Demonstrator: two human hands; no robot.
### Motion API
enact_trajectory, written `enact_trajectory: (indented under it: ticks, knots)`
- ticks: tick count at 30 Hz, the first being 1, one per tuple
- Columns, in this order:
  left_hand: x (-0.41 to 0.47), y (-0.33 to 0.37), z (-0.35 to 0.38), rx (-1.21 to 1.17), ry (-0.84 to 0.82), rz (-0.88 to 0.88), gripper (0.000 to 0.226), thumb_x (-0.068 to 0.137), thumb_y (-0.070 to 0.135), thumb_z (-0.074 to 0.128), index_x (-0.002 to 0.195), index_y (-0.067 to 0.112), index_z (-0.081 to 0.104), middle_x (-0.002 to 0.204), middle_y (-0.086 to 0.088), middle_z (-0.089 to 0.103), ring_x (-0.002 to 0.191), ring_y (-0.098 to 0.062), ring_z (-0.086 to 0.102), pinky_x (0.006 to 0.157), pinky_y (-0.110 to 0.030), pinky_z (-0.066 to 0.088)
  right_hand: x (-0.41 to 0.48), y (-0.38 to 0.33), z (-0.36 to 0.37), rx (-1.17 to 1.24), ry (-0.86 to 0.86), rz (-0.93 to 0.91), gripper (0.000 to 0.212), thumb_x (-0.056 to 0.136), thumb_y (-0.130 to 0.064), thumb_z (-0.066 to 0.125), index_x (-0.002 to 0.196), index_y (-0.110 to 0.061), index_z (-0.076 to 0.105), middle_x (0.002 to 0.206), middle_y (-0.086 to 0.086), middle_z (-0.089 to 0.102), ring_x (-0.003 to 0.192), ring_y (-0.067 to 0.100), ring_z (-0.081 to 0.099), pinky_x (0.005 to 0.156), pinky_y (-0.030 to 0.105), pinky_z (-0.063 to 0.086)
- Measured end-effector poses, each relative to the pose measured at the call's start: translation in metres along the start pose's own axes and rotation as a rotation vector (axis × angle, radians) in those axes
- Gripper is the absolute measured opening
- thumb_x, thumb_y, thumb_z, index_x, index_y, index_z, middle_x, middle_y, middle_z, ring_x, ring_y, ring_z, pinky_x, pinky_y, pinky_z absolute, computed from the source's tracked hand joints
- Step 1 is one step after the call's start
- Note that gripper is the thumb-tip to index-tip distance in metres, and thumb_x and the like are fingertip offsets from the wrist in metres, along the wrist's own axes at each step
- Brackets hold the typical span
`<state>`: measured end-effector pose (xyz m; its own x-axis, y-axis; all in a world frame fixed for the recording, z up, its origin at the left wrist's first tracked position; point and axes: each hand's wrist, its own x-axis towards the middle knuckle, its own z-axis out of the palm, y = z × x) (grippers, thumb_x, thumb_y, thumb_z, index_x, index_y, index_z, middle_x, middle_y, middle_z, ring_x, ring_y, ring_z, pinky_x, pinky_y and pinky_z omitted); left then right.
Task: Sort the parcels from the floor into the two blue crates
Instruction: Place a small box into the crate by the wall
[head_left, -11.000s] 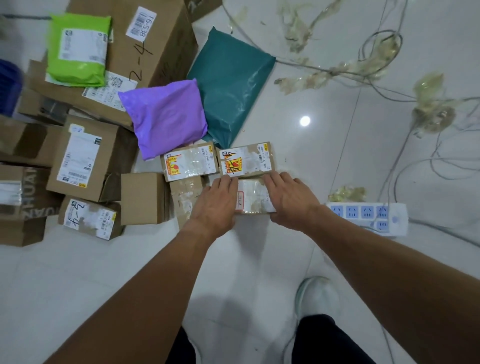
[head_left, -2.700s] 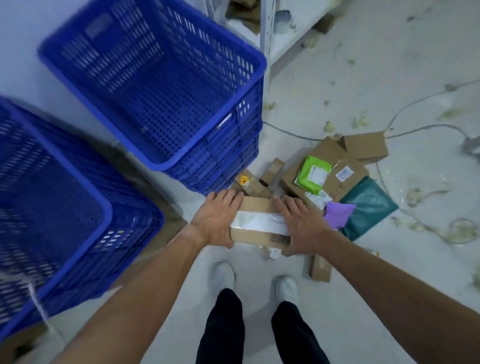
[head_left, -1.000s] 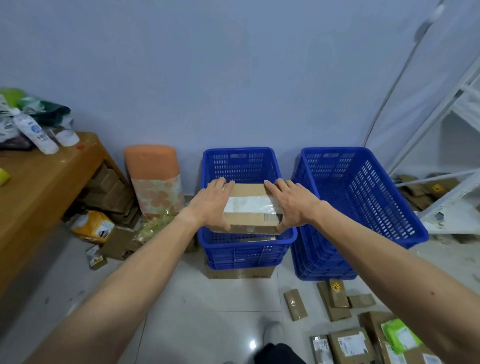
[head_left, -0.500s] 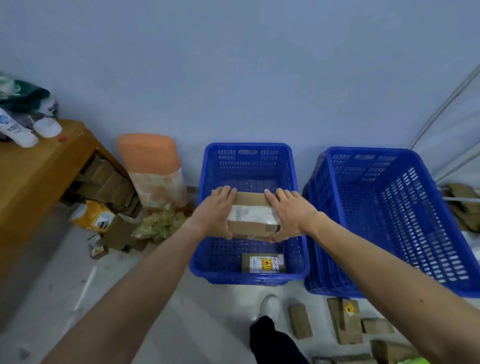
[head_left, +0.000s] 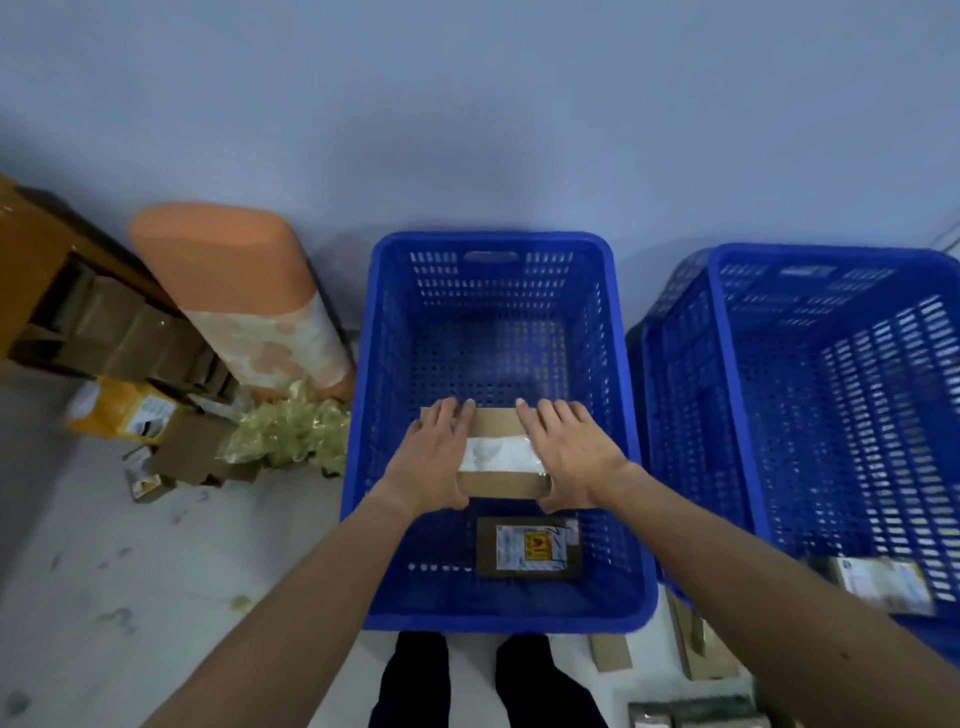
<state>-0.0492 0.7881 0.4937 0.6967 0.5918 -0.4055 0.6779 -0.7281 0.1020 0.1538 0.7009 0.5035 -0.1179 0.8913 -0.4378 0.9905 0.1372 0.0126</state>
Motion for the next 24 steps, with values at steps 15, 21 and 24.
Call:
enact_trajectory:
  ticks: [15,21,24]
  knots:
    - [0.103,-0.015,0.147,-0.002,0.044,-0.036,0.131,0.066,0.064,0.081,0.155,0.010,0.001,0.151,-0.014,0.021,0.143,-0.030,0.024,0.115,-0.047,0.033,0.094,0.014,0.141,-0.107,-0.056,0.099,0.137,0.061,-0.060,0.079,0.155,-0.009,-0.007,0.145,0.027,0.024,0.134,0.045,0.026,0.114,0.059,0.021]
    - [0.107,-0.008,0.165,-0.126,0.043,-0.010,0.113,0.073,0.053,0.081,0.154,0.010,0.014,0.146,-0.010,0.028,0.136,-0.026,0.034,0.113,-0.040,0.037,0.091,0.010,0.169,-0.115,-0.092,0.143,0.134,0.064,-0.056,0.080,0.156,-0.010,-0.006,0.147,0.028,0.022,0.134,0.045,0.027,0.114,0.059,0.020]
    - [0.112,-0.006,0.168,-0.214,0.027,-0.009,0.102,0.077,0.043,0.081,0.153,0.012,0.021,0.143,-0.009,0.029,0.133,-0.025,0.036,0.107,-0.037,0.043,0.089,0.010,0.177,-0.072,-0.123,0.200,0.134,0.065,-0.054,0.081,0.155,-0.012,-0.009,0.149,0.025,0.019,0.136,0.042,0.023,0.112,0.062,0.020]
